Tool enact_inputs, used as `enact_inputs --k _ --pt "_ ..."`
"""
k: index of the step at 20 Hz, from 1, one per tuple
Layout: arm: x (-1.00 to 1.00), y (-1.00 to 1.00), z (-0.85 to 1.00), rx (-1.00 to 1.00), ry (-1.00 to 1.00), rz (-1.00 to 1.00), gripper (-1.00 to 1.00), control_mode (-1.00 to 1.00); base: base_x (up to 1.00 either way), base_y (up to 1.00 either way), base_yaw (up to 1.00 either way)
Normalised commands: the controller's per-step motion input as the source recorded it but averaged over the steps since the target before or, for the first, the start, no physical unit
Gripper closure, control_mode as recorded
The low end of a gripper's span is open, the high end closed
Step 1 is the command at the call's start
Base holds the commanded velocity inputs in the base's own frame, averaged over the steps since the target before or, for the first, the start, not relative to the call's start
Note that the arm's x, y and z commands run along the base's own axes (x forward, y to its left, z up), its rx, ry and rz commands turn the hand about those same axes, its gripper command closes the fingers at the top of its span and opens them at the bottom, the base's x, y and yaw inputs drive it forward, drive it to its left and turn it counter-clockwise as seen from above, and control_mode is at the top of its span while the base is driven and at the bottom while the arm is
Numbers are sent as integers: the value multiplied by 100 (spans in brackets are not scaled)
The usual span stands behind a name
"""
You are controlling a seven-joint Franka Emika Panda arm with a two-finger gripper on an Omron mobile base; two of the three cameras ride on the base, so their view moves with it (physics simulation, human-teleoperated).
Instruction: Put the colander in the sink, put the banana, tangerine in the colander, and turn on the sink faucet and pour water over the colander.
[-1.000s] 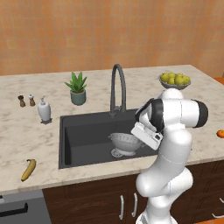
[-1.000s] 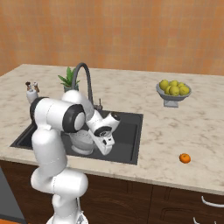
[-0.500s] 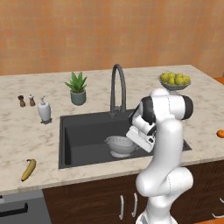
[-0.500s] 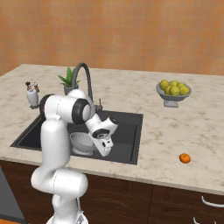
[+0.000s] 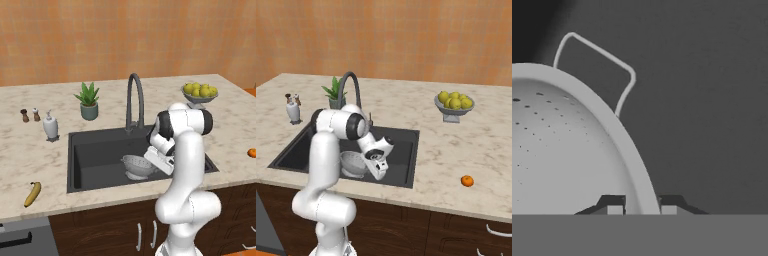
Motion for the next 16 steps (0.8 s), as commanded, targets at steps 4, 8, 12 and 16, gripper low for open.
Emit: enact_inputs --k 4,8,12,16 --pt "2 0 -30 0 -5 0 100 -100 0 0 0" --pt "-2 13 -17 0 -5 0 100 -100 0 0 0" --pt "-1 28 0 0 -2 0 -100 -100 0 0 0" --pt "-20 -3 31 1 -7 0 -100 -100 0 0 0"
